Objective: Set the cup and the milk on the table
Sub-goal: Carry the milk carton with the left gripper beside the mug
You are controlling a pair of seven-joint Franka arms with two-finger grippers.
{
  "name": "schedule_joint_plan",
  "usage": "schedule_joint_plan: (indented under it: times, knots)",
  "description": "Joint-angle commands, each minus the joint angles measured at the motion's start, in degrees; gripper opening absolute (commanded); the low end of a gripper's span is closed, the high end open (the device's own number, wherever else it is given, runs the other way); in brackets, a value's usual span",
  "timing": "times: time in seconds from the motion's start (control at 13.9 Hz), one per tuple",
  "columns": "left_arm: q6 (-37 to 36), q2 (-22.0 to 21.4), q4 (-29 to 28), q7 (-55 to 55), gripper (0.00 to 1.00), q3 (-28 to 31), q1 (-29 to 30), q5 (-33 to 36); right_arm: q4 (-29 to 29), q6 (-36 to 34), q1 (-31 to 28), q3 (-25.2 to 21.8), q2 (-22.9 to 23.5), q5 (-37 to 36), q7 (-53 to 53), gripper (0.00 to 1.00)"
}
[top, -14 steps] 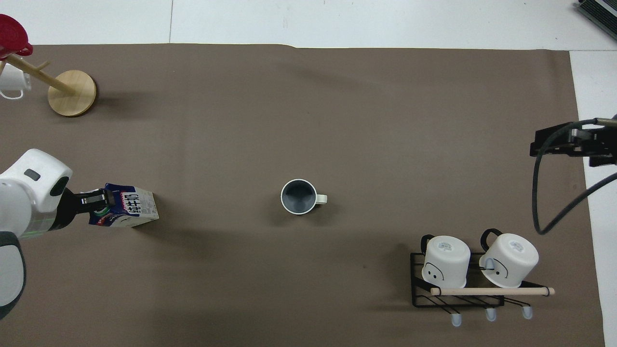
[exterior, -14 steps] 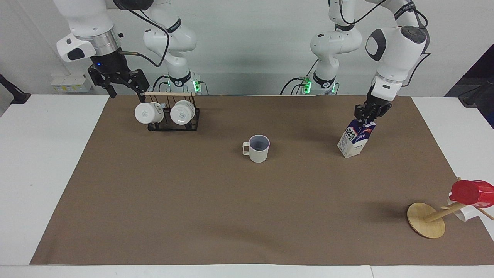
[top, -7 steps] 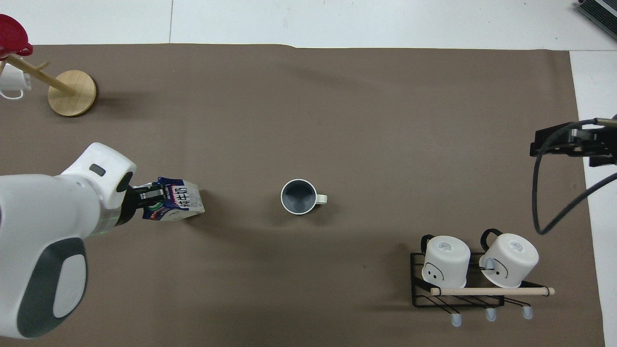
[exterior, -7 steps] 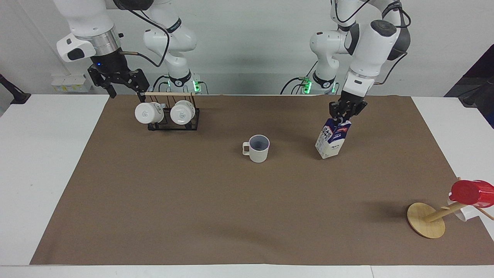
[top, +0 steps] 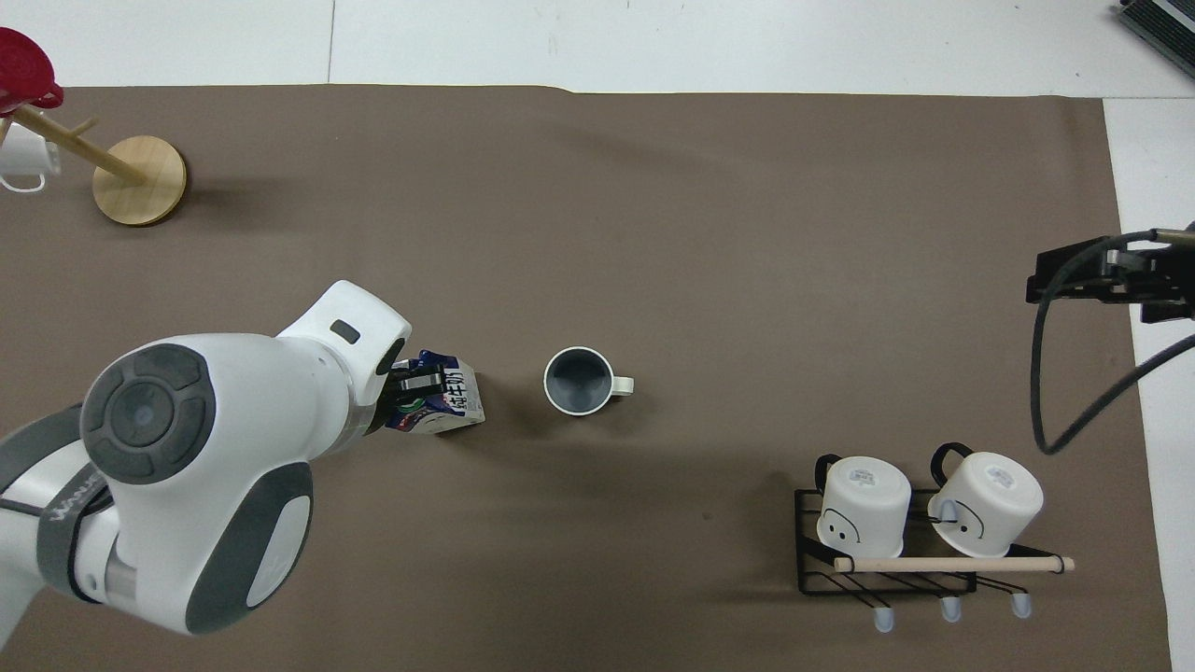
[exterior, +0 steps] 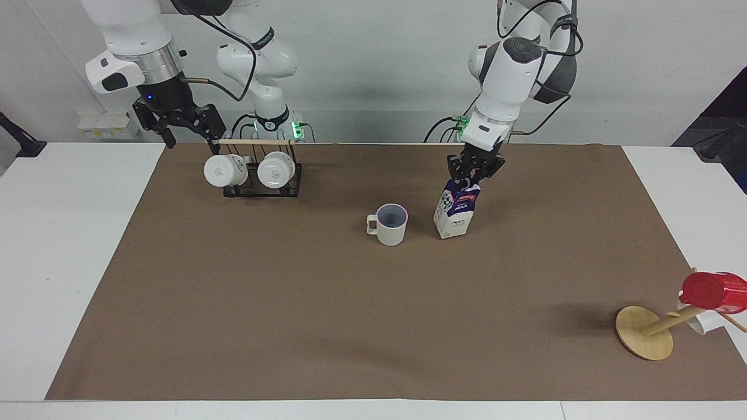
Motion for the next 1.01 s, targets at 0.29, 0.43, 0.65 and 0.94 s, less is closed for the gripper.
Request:
schedule_joint_plan:
  times: [0.29,0.43,0.65,0.94]
  knots:
    - [-0.15,3.92,6.26,-2.18,0.37,0.93,-3.66,-0.55,-1.44,0.19,-0.93,0.43,-1.27,1.38,-1.27,1.00]
    - [-0.14,4.88,6.17,-2.27,0.37,0.93,-4.63,-0.37,-1.44,0.19,-0.93,0.43,-1.27,1.38,-1.27,1.00]
    - [0.12,5.67,6.08,-2.18,0.37,0.93,-5.16,-0.29,-1.44,0.19,-0.93,0.43,-1.27,1.38,-1.27,1.00]
    - [0.29,5.85,5.82,-2.09,0.37,0.93,-5.16,-0.02,-1.44,0.19,-0.93,0.43,-1.27,1.38,-1.27,1.00]
